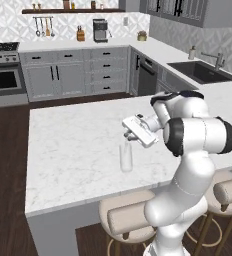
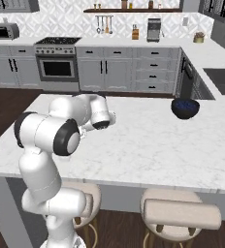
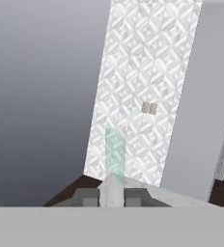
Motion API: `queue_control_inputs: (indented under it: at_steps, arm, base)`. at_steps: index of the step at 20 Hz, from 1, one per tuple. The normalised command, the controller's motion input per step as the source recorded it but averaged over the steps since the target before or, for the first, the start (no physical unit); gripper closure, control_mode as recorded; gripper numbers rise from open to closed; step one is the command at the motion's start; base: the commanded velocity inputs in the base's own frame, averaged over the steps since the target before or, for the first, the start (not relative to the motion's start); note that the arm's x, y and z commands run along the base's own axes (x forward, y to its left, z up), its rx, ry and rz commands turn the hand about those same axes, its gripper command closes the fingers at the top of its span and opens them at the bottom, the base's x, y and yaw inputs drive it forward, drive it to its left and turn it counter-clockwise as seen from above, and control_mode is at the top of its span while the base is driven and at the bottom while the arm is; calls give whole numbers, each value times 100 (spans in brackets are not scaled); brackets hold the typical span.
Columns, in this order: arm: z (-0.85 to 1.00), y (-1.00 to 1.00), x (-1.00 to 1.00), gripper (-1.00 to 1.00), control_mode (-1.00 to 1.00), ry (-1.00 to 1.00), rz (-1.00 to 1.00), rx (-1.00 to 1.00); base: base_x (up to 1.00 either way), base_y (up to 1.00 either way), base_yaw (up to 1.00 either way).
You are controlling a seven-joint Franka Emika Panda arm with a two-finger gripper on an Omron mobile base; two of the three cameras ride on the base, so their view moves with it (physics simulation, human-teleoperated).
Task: Take a straw from the drawer in front and place it inside the glass cup on the dining counter.
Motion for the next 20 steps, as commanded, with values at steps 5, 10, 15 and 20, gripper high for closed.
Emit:
queue_control_inputs:
  at_steps: [5,10,15,20]
  arm:
    - [-21,0,-31,100,-100,-3,4,-3]
    - [-11,0,-42,100,-100,-8,4,-1]
    - [-11,0,-27,100,-100,-10,4,0]
    - [-13,0,-1,100,-100,-10,3,0]
  base:
    - [0,0,0]
    - [0,0,0]
    - [0,0,0]
    - [0,0,0]
